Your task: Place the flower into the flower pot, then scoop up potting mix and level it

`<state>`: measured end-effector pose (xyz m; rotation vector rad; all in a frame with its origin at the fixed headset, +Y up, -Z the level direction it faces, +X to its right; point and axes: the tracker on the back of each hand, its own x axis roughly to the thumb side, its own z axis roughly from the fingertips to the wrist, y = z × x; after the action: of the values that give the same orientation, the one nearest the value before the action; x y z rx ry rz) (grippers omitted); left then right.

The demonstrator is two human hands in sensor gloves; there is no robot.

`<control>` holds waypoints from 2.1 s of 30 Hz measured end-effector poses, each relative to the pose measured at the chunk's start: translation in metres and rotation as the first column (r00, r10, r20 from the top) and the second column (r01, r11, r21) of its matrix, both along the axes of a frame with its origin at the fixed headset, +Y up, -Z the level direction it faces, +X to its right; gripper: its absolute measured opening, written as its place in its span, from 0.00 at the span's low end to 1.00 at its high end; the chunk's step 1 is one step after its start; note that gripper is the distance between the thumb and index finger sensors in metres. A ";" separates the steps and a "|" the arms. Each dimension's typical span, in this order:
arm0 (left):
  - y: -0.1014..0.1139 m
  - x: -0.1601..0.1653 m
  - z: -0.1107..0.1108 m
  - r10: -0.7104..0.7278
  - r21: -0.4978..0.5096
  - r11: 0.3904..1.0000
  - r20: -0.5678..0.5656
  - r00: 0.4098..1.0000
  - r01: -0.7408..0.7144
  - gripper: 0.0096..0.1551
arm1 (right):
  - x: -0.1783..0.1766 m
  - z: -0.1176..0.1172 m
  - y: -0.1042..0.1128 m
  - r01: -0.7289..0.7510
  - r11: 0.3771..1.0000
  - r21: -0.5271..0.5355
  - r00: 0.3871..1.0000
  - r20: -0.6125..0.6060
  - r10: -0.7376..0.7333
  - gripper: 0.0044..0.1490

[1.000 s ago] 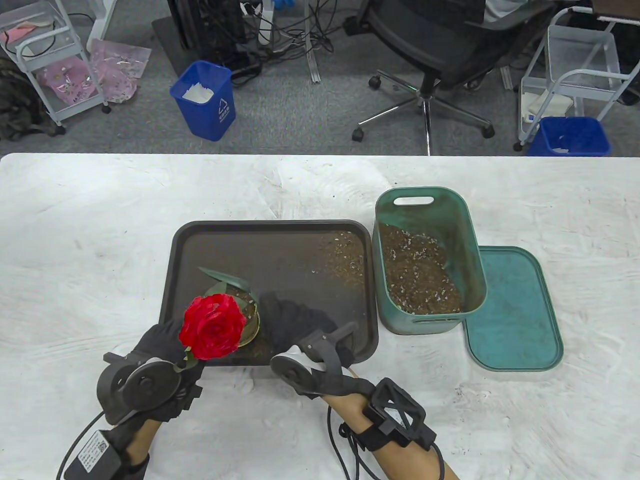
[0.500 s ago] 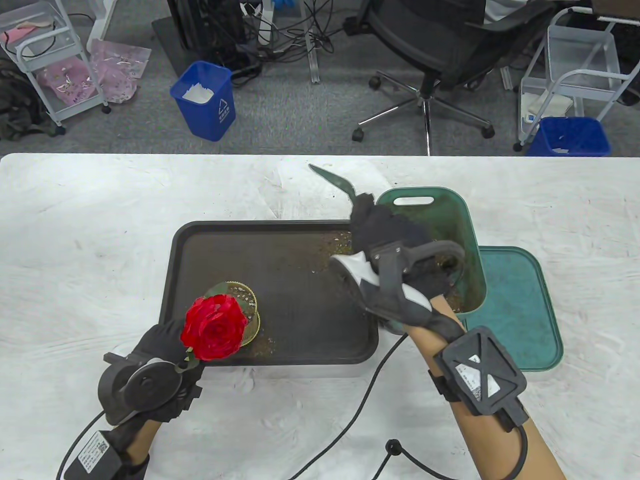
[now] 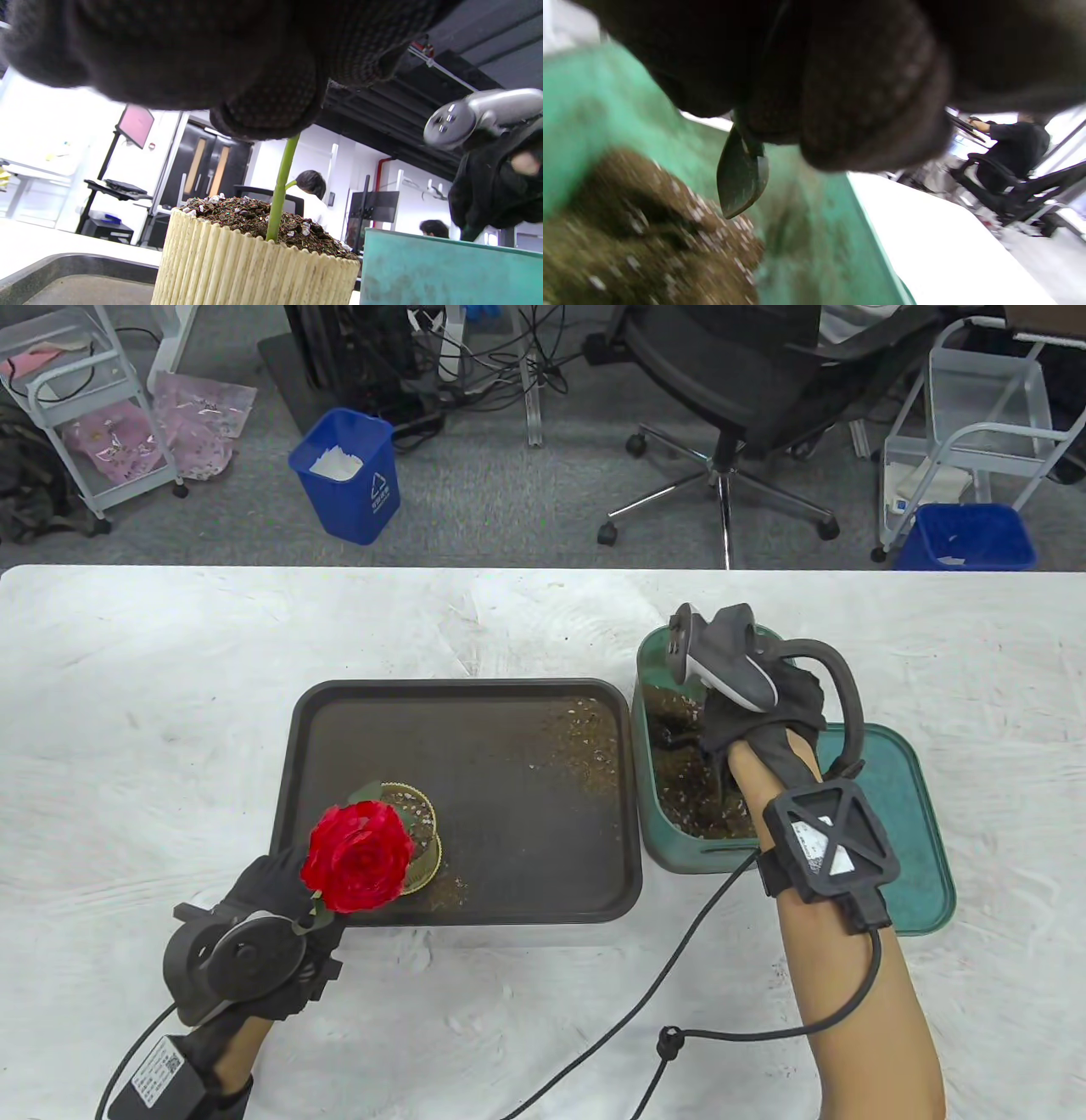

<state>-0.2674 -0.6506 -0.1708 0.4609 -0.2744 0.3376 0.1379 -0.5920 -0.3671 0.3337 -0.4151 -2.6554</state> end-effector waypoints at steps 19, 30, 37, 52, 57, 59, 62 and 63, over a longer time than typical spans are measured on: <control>0.000 -0.002 -0.001 0.006 -0.004 1.000 0.000 1.000 -0.006 0.24 | 0.030 -0.003 -0.034 0.211 0.920 -0.331 0.965 0.218 -0.144 0.28; 0.000 -0.001 0.000 -0.003 -0.001 1.000 0.005 1.000 0.003 0.24 | 0.054 0.006 -0.044 0.651 0.724 -0.227 0.741 0.393 -0.544 0.31; 0.000 0.000 0.000 -0.004 -0.002 1.000 0.008 1.000 0.004 0.24 | 0.069 0.011 -0.056 0.794 0.596 -0.121 0.577 0.457 -0.677 0.32; -0.001 0.000 0.000 0.000 -0.002 1.000 0.006 1.000 0.000 0.24 | 0.088 0.020 -0.076 0.930 0.359 0.082 0.273 0.503 -0.820 0.33; 0.000 0.001 0.000 -0.002 -0.001 1.000 0.006 1.000 0.002 0.24 | 0.094 0.025 -0.075 0.945 0.246 0.216 0.130 0.442 -0.888 0.34; 0.000 0.001 0.000 -0.001 -0.001 1.000 0.006 1.000 0.001 0.24 | 0.098 0.031 -0.076 0.942 0.181 0.282 0.051 0.414 -0.909 0.33; 0.000 0.001 0.000 -0.004 0.001 1.000 0.007 1.000 0.004 0.24 | 0.104 0.041 -0.077 0.926 0.079 0.369 -0.064 0.360 -0.931 0.33; -0.001 0.001 0.000 -0.003 0.001 1.000 0.007 1.000 0.003 0.24 | 0.106 0.045 -0.078 0.921 0.047 0.388 -0.098 0.346 -0.933 0.33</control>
<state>-0.2662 -0.6511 -0.1705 0.4601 -0.2819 0.3360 0.2440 -0.6697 -0.3219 1.2423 -1.2023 -3.9657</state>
